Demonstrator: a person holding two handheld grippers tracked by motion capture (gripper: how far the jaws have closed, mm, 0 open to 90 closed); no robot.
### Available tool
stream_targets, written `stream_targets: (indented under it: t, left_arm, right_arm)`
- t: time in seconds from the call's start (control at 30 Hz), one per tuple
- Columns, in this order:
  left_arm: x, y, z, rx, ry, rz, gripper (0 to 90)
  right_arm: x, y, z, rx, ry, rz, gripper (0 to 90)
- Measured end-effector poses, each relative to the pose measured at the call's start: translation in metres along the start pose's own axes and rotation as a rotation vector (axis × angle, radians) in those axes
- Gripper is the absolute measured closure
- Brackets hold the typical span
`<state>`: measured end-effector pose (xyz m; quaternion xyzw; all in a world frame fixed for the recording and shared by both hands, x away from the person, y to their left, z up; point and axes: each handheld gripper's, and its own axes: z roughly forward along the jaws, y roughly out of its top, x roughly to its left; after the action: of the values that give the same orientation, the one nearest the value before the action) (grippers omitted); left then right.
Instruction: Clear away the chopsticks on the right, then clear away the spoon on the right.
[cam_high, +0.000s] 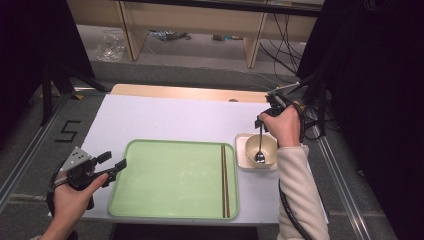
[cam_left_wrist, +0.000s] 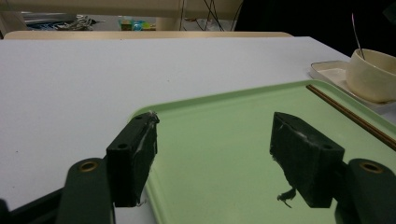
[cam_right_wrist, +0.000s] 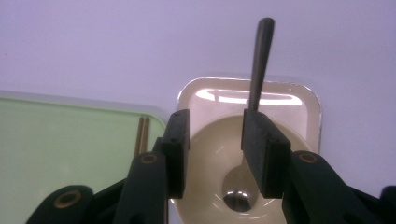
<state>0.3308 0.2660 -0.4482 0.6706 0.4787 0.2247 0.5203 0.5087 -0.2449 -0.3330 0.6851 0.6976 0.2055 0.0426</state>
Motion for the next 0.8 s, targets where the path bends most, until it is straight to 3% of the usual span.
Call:
stream_targets:
  t: [0.13, 0.43, 0.47, 0.57, 0.7, 0.8]
  left_arm:
    - [0.001, -0.001, -0.001, -0.009, -0.007, -0.001, 31.8]
    - [0.0, 0.0, 0.0, -0.006, -0.006, -0.004, 31.7]
    - [0.0, 0.0, 0.001, -0.001, -0.008, 0.002, 31.6]
    - [-0.002, 0.0, 0.002, -0.001, -0.016, 0.006, 31.6]
    - [0.0, 0.0, 0.0, -0.011, -0.016, -0.002, 31.6]
    - [0.0, 0.0, 0.0, -0.005, -0.014, 0.001, 31.6]
  right_arm:
    - [-0.006, 0.001, 0.002, 0.003, 0.002, 0.018, 62.6]
    - [-0.01, 0.001, 0.007, 0.005, 0.006, 0.009, 61.1]
    - [-0.014, 0.0, 0.008, 0.007, -0.003, -0.026, 60.7]
    - [-0.016, 0.0, 0.01, 0.027, 0.001, 0.002, 59.8]
    - [-0.02, -0.001, 0.012, -0.005, -0.005, -0.04, 59.4]
    - [-0.021, 0.0, 0.017, 0.021, 0.0, -0.028, 59.2]
